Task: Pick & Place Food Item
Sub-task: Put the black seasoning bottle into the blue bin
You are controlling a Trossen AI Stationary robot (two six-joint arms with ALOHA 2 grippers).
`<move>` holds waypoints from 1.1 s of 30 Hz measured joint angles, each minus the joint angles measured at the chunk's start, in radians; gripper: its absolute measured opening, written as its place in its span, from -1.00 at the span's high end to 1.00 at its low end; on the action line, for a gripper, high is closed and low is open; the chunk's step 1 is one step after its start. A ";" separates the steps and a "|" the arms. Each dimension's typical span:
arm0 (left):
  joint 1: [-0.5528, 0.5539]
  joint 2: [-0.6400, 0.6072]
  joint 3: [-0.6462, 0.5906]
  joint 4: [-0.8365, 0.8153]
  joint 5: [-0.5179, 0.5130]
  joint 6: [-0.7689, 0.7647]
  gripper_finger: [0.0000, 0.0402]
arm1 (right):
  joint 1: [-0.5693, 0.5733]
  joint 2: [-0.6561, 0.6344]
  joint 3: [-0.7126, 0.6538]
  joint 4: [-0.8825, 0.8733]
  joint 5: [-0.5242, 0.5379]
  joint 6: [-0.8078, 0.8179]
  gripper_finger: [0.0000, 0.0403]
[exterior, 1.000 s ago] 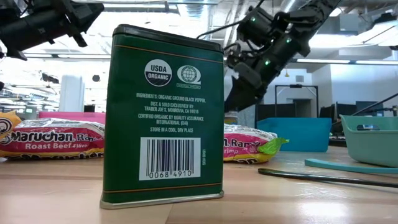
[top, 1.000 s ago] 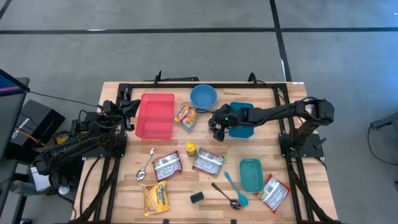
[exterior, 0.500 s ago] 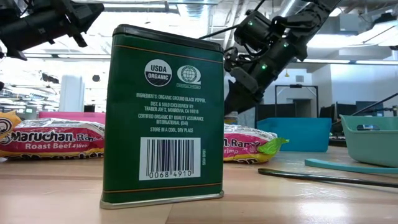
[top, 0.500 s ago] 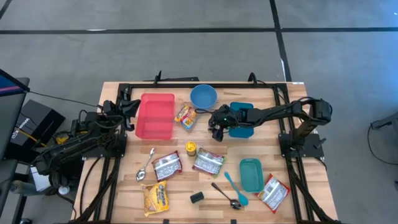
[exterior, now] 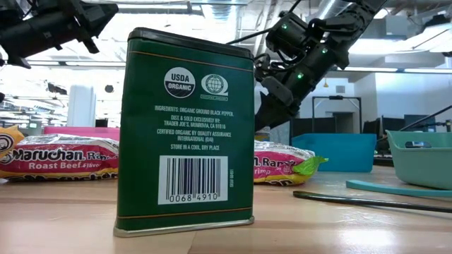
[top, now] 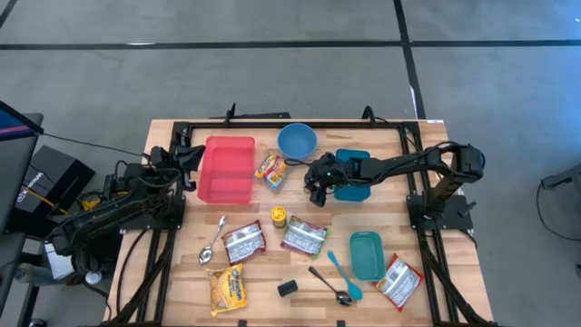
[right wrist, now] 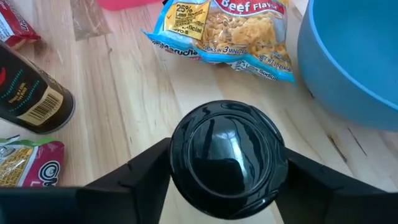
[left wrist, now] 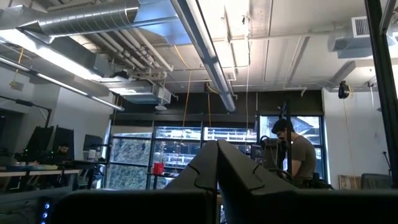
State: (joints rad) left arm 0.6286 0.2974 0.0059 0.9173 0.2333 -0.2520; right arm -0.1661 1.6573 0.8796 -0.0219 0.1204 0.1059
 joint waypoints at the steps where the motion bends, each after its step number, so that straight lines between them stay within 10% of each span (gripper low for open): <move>1: 0.000 0.000 0.000 0.000 0.000 0.000 1.00 | 0.000 0.000 0.000 0.000 0.000 0.000 -0.11; 33: 0.000 0.000 0.000 0.000 0.000 0.000 1.00 | 0.000 -0.001 0.000 -0.001 0.000 0.009 0.02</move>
State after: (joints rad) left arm 0.6288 0.2974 0.0059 0.9169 0.2333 -0.2520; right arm -0.1661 1.6566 0.8795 -0.0227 0.1204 0.1150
